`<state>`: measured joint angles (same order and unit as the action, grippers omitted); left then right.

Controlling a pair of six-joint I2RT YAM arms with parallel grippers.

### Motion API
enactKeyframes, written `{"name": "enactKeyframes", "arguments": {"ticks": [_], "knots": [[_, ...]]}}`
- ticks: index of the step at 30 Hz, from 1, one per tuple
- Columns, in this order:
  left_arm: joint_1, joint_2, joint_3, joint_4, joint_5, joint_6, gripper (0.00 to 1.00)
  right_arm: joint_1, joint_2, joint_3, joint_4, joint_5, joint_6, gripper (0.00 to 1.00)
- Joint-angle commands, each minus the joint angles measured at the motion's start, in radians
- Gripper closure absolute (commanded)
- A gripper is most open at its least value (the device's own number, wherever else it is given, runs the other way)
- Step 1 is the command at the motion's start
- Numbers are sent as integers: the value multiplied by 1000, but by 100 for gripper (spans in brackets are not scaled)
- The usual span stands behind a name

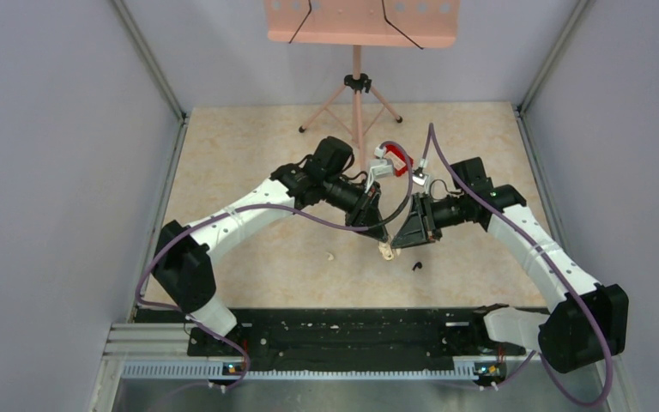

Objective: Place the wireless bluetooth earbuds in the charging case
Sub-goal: Insert the left earbud into the left side groove of the charging case.

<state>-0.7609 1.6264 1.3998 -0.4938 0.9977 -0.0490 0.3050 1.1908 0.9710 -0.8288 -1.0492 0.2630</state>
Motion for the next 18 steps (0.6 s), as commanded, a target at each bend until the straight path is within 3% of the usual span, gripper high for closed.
{"name": "enactKeyframes", "arguments": {"ticks": [1,18], "knots": [[2,3,41,-9,13,37,100,13,-33,50,12,-32,-4,100],[-42,55,108,-96,-22,95,100,37,-29,72,39,-29,34,100]]}}
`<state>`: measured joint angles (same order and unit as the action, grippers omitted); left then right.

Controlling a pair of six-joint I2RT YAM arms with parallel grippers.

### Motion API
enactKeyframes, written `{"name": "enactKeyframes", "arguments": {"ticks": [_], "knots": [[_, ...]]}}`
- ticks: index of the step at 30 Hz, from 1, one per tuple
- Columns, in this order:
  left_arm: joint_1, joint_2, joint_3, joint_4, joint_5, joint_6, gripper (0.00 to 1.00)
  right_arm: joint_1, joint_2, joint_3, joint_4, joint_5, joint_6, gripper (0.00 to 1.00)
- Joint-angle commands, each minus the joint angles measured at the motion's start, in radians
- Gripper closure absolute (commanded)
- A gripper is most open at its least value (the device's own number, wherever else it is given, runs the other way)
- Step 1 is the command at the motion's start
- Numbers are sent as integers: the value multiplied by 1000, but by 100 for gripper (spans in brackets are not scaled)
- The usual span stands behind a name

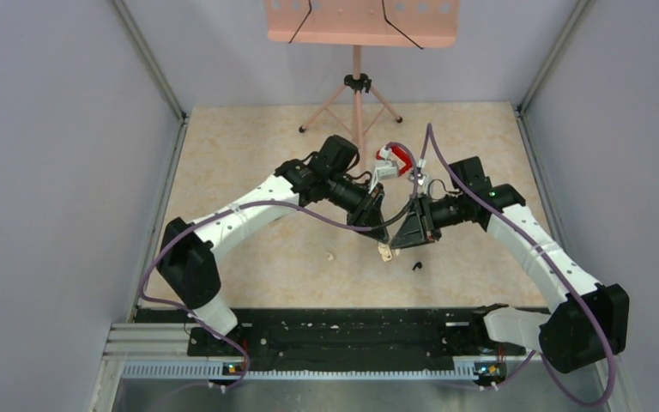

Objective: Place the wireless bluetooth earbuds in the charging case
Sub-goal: Insert the left earbud into the left side groove of the charging case.

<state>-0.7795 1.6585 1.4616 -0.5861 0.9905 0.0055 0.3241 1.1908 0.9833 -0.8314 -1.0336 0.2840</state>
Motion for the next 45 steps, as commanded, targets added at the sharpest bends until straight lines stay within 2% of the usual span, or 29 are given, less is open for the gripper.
{"name": "enactKeyframes", "arguments": {"ticks": [1,11,20,30,39,45], "knots": [[-23,23,48,-4,-16,40,100,19,-29,61,43,-46,13,100],[-24,36,56,-12,13,59,100,24,-46,30,112,-110,46,100],[-26,32,68,-21,-13,58,72,27,-50,24,112,-112,46,100],[-24,17,75,-28,-34,59,59,26,-49,16,118,-111,45,100],[-25,-3,87,-40,-98,55,38,26,-51,10,118,-107,46,100],[-14,-16,81,12,-152,-28,34,26,-53,7,118,-105,49,100]]}}
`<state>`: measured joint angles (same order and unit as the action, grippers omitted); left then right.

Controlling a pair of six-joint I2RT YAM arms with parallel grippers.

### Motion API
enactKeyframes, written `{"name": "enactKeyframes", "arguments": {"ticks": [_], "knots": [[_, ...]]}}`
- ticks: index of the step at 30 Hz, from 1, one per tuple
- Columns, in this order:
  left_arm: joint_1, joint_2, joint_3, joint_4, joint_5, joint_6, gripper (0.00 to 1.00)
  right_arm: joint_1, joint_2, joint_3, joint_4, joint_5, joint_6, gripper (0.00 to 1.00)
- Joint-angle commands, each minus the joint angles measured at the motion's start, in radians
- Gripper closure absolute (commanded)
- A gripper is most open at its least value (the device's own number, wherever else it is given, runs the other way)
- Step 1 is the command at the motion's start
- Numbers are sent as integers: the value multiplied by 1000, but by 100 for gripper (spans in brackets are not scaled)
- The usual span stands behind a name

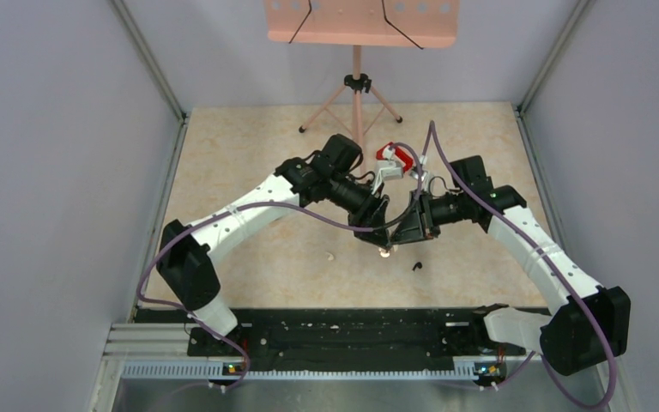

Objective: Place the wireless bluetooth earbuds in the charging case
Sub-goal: Insert the left earbud into the left side groove of the charging case, then adjust the left earbud in the left side groove of the charging case.

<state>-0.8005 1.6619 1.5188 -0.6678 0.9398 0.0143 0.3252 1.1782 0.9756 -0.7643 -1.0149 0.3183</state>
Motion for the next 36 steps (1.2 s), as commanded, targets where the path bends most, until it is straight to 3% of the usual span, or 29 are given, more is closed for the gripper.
{"name": "enactKeyframes", "arguments": {"ticks": [1,12,27,33,36], "knots": [[11,-20,20,109,-107,-62,34,25,-42,14,52,-122,16,100],[26,-51,-28,248,-229,-207,34,25,-57,-13,101,-122,61,100],[56,-153,-70,244,-306,-239,34,25,-50,-38,181,-42,147,100],[57,-235,-132,278,-435,-319,22,25,-51,-65,257,-3,225,100],[57,-266,-180,312,-543,-394,10,26,-48,-85,298,15,262,100]]}}
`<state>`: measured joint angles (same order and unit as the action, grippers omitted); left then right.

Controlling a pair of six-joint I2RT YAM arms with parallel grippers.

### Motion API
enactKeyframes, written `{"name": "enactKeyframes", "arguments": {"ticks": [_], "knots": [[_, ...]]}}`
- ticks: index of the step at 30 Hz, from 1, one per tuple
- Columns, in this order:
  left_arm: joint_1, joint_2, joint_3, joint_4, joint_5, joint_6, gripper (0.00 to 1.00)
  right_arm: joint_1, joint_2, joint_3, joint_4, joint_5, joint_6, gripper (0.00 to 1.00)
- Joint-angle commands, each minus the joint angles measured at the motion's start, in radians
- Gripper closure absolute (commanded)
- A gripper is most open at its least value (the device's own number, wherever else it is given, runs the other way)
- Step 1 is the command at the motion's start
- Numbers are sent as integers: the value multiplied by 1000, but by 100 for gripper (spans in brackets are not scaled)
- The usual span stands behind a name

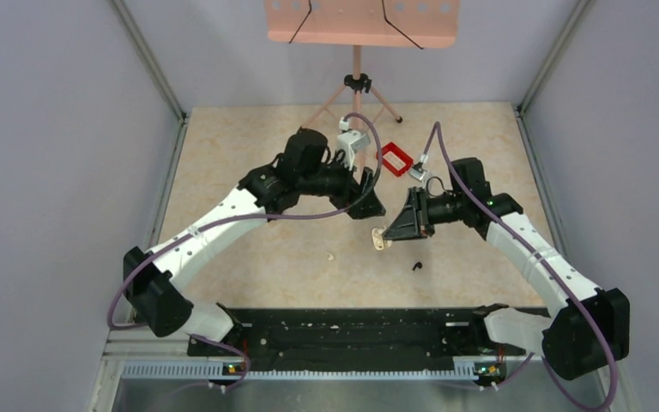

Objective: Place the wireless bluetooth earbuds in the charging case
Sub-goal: Adjust the left earbud in the left side groove of the charging case.

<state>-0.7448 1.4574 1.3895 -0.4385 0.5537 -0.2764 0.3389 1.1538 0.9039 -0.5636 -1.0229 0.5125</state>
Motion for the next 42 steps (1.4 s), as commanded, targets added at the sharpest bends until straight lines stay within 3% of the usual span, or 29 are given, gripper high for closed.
{"name": "enactKeyframes", "arguments": {"ticks": [1,4,9,14,25,32,42], "knots": [[1,-71,-75,100,-205,-157,5,12,-23,-18,104,34,75,100],[1,-73,-113,117,-285,-264,1,12,-24,-20,106,62,83,100],[0,19,-25,-55,-294,-391,1,12,-31,-21,107,150,100,100],[-1,4,-97,44,-249,-483,4,12,-53,-46,140,221,136,100],[-3,19,-97,45,-146,-472,15,12,-47,-64,179,220,162,100],[-10,62,-73,0,-119,-456,28,11,-43,-64,178,214,161,100],[-21,92,-56,-11,-115,-459,31,12,-42,-60,177,206,162,100]]}}
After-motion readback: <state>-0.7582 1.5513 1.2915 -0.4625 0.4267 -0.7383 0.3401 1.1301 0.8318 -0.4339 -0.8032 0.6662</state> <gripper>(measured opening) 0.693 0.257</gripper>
